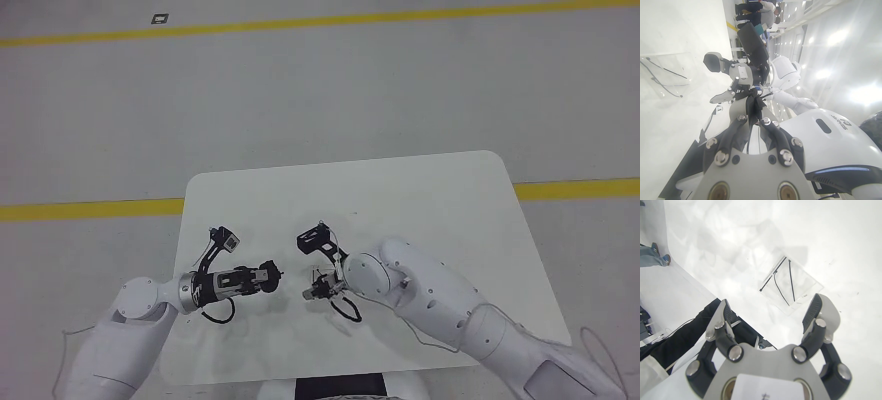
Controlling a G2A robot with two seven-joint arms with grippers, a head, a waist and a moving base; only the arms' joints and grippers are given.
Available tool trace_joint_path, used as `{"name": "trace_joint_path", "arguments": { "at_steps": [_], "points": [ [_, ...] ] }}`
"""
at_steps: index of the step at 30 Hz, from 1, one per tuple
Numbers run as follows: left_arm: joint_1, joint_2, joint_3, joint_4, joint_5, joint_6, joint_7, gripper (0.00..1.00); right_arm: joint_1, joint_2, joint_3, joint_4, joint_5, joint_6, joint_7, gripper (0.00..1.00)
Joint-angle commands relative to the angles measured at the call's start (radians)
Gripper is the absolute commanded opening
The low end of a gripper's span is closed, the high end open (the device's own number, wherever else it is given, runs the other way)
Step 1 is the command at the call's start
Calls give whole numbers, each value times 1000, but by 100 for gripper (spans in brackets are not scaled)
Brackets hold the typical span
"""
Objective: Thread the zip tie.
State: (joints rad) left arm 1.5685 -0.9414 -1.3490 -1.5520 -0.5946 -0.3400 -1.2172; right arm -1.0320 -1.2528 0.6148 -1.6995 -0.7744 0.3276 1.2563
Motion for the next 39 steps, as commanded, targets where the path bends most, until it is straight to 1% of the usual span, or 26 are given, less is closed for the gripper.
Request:
{"name": "trace_joint_path", "arguments": {
  "at_steps": [1,5,8,15,17,19,23,29,30,32,34,35,36,37,39],
  "points": [
    [0,0,0,0,0,0,0,0,25,-11,-20,15,0,5,13,100],
    [0,0,0,0,0,0,0,0,80,-41,-65,63,15,3,39,100],
    [0,0,0,0,0,0,0,0,124,-69,-107,116,19,12,58,100],
    [0,0,0,0,0,0,0,0,124,-69,-107,116,19,12,58,100],
    [0,0,0,0,0,0,0,0,110,-68,-107,121,20,-1,31,100],
    [0,0,0,0,0,0,0,0,102,-67,-110,125,5,-11,32,100],
    [0,0,0,0,0,0,0,0,97,-67,-120,124,-31,-8,64,100],
    [0,0,0,0,0,0,0,0,97,-67,-120,124,-31,-8,64,100],
    [0,0,0,0,0,0,0,0,91,-67,-119,127,-31,-13,49,100],
    [0,0,0,0,0,0,0,0,85,-65,-118,131,-51,-27,35,100],
    [0,0,0,0,0,0,0,0,88,-64,-119,126,-73,-28,54,100],
    [0,0,0,0,0,0,0,0,89,-65,-119,124,-80,-28,61,88],
    [0,0,0,0,0,0,0,0,91,-65,-119,123,-87,-29,69,43],
    [0,0,0,0,0,0,0,0,92,-66,-118,122,-94,-28,76,33],
    [0,0,0,0,0,0,0,0,92,-67,-115,121,-100,-28,82,18]
  ]
}}
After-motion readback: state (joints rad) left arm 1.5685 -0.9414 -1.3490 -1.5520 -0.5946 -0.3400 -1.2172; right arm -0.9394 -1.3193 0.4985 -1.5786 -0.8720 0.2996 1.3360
